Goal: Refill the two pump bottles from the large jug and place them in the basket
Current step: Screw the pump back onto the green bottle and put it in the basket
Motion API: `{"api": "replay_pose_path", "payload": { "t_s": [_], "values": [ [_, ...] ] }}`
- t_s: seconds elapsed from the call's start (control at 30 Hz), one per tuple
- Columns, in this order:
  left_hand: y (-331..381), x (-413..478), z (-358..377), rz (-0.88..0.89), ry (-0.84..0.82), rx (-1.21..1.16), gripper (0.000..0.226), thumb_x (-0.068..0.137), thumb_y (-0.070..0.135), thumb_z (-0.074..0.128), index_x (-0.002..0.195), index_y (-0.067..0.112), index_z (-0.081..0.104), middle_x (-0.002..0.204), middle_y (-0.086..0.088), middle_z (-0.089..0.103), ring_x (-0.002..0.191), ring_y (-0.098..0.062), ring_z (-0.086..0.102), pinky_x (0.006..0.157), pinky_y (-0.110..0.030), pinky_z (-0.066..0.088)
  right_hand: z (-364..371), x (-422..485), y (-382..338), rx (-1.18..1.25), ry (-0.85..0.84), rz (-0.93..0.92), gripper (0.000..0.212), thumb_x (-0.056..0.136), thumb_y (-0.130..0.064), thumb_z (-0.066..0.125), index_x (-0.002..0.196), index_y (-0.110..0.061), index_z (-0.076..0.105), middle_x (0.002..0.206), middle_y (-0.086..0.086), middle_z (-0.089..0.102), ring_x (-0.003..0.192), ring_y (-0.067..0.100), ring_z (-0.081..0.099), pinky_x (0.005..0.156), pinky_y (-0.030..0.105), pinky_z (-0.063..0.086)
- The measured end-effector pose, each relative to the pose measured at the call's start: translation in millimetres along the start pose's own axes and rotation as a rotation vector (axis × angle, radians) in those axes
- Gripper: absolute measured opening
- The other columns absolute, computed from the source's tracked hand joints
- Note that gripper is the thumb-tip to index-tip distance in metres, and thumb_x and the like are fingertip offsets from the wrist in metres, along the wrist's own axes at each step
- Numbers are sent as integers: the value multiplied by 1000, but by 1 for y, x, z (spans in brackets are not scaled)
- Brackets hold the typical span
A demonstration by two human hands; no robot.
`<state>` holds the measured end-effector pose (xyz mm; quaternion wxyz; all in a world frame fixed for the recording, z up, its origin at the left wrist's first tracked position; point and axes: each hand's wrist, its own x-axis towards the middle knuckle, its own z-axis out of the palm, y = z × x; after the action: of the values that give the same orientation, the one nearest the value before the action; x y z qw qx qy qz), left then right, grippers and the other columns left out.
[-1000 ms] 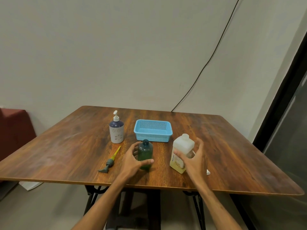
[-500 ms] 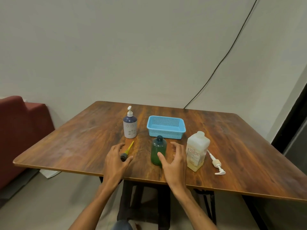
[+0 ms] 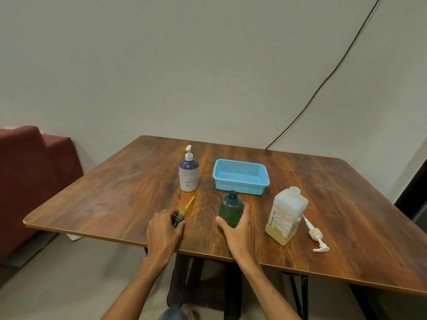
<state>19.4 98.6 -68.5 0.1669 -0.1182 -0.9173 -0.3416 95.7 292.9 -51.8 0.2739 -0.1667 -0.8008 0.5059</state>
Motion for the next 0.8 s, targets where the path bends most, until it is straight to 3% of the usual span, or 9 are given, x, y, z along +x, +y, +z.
{"api": "replay_pose_path", "payload": {
  "t_s": [0.17, 0.33, 0.53, 0.8],
  "values": [
    [17, 7, -20, 24, 76, -169, 37, 80, 28, 81, 114, 18, 69, 98, 2, 69, 86, -9, 62, 79, -28, 54, 0, 3, 5, 25, -8, 11, 80, 74, -40, 83, 136, -42, 33, 131, -21, 47, 120, 4, 48, 98, 29, 46],
    [51, 29, -52, 98, 131, -329, 28, 73, 24, 88, 94, 17, 70, 85, 6, 68, 76, -4, 63, 65, -11, 46, -4, 1, 2, 3, -26, 0, 83, 75, -39, 82, 141, -35, 31, 131, -22, 41, 120, 1, 42, 97, 24, 39],
    [100, 55, -81, 194, 97, -348, 25, 74, 23, 87, 93, 13, 75, 86, 3, 70, 74, -1, 62, 65, -4, 47, -5, 0, 0, -24, -28, 0, 85, 74, -40, 82, 142, -34, 32, 134, -20, 45, 122, 2, 44, 93, 20, 38],
    [143, 67, -111, 342, 67, -269, 21, 73, 29, 85, 85, 14, 76, 79, 2, 72, 71, -9, 67, 62, -24, 59, -4, -1, 2, -55, -31, 4, 92, 74, -44, 81, 148, -33, 27, 144, -13, 43, 130, 9, 44, 101, 25, 42]
  ]
}}
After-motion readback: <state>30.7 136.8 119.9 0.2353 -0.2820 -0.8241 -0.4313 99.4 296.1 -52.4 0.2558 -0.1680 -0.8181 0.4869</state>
